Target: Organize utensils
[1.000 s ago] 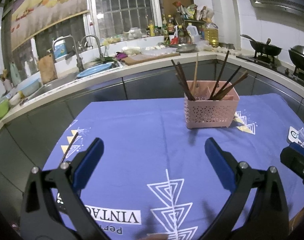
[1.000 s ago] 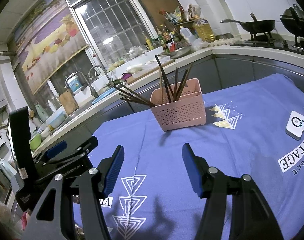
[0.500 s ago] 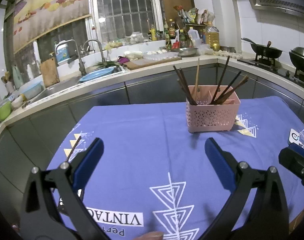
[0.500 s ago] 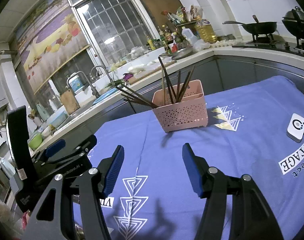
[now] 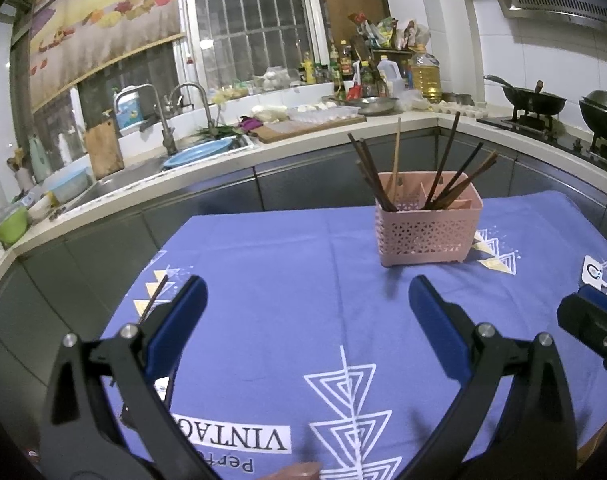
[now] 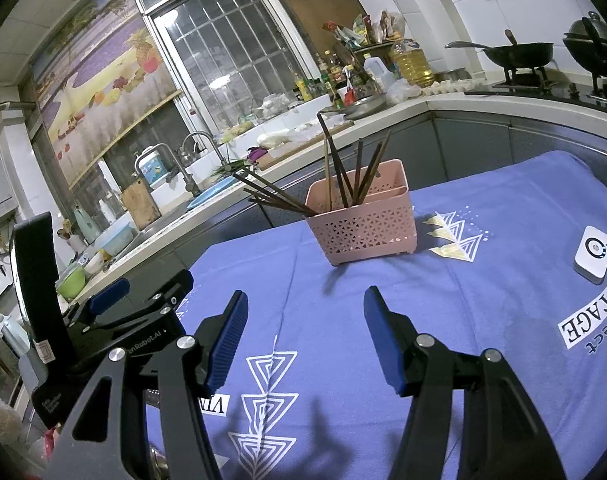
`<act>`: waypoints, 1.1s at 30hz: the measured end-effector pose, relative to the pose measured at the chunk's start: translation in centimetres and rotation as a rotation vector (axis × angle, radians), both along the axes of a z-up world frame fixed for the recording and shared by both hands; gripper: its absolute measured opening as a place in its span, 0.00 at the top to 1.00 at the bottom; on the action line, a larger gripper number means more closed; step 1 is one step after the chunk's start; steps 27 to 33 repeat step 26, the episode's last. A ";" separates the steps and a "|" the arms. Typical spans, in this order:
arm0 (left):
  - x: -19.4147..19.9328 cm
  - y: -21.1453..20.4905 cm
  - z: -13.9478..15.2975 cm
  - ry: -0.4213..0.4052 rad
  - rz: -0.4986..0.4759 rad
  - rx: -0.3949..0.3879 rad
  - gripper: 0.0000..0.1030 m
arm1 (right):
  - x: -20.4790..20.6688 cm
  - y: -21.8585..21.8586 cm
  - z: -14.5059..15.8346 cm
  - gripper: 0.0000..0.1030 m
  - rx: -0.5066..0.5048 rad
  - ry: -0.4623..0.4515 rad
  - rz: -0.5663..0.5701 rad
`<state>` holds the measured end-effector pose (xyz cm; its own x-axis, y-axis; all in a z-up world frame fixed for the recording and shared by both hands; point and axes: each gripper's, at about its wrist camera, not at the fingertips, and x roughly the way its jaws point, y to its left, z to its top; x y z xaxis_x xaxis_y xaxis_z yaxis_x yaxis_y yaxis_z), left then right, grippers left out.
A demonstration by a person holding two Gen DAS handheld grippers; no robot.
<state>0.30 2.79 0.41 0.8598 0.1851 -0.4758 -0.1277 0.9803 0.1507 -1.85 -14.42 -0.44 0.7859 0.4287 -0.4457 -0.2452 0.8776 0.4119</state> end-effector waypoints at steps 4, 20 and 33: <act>0.0 0.0 0.0 0.003 0.000 -0.001 0.06 | 0.0 0.0 0.0 0.41 0.001 0.000 0.000; -1.3 -0.5 0.1 -0.042 -0.068 -0.019 0.06 | -0.1 0.0 0.0 0.41 0.002 0.000 -0.006; -1.6 -0.8 0.3 -0.048 -0.087 -0.018 0.06 | -0.3 0.3 -0.2 0.41 -0.011 -0.013 -0.007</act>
